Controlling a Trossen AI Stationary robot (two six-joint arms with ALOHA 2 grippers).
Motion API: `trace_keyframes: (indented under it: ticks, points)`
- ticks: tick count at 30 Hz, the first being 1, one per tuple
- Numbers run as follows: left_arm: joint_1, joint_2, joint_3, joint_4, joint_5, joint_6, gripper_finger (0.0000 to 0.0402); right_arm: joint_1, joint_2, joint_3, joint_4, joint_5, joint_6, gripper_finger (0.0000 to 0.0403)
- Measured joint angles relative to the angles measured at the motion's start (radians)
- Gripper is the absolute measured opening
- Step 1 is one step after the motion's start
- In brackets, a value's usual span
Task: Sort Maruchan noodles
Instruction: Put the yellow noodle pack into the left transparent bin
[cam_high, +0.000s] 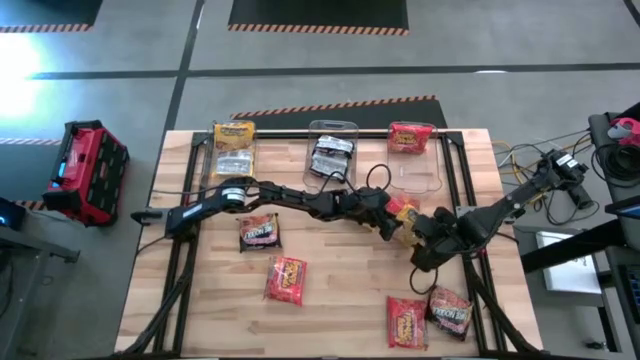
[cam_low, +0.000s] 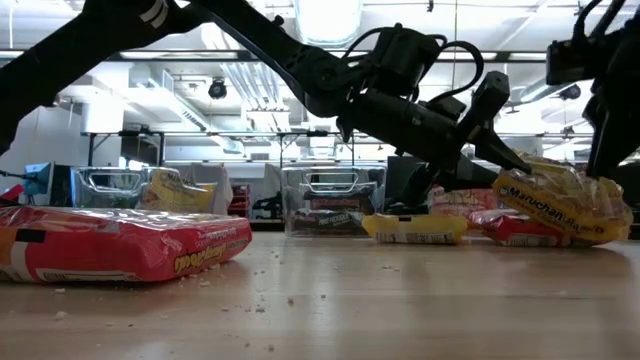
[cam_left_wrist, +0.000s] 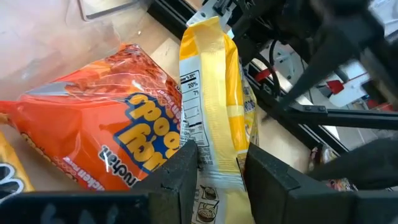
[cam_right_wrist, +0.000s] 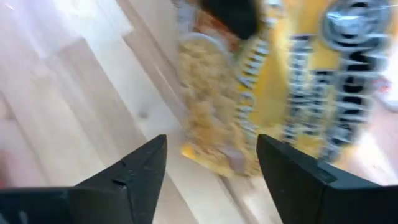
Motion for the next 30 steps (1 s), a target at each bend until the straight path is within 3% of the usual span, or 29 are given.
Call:
trace_keyframes:
  ticks: [9,20,30]
  points:
    - [0.010,0.000,0.000,-0.001,0.046,0.002,0.0096,0.000,-0.014,0.100,-0.259,-0.007,0.006,0.0273]
    - [0.054,-0.114,0.000,-0.145,0.069,0.152,0.0096,0.000,-0.029,0.119,-0.297,-0.008,-0.002,0.0274]
    - [0.070,-0.318,-0.057,-0.413,-0.203,0.364,0.0096,0.000,-0.030,0.117,-0.297,0.036,-0.073,0.0274]
